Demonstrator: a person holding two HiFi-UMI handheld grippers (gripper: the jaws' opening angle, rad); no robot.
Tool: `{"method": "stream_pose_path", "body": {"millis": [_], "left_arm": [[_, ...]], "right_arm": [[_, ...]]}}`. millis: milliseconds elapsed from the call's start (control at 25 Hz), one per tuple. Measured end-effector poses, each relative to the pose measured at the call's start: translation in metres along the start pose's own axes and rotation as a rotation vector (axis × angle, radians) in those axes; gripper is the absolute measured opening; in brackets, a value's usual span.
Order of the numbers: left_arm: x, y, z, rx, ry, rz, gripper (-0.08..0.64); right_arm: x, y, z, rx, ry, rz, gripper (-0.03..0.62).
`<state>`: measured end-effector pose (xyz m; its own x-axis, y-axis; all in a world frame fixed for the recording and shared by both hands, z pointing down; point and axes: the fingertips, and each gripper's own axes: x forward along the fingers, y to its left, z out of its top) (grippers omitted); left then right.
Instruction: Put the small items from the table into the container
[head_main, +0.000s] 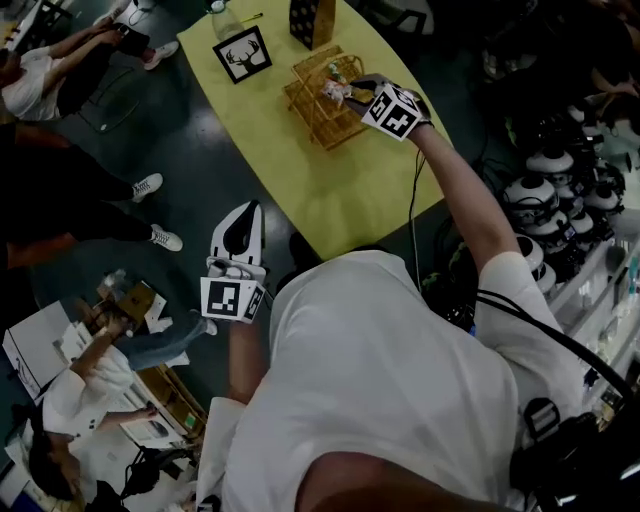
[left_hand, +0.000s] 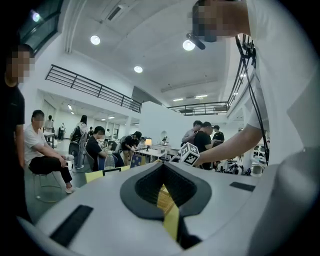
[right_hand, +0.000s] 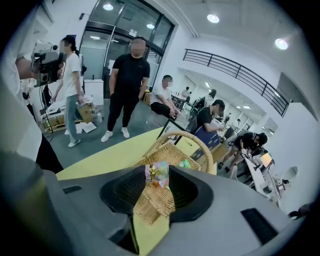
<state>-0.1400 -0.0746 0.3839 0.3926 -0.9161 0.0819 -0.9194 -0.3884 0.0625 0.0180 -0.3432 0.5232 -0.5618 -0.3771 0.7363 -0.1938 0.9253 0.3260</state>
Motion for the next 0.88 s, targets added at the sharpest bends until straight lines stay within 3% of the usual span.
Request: {"method": "stream_pose_path", "body": {"millis": [160, 880], "left_arm": [[0.01, 0.008, 0.003, 0.0, -0.001, 0.013, 0.008], [0.025, 0.013, 0.001, -0.01, 0.031, 0.021, 0.008]], "right_arm": [[0.006, -0.02, 0.004, 0.009, -0.006, -0.012, 0.158], [0.029, -0.04, -0.012, 0.071, 0.026, -0.022, 0.16]]}}
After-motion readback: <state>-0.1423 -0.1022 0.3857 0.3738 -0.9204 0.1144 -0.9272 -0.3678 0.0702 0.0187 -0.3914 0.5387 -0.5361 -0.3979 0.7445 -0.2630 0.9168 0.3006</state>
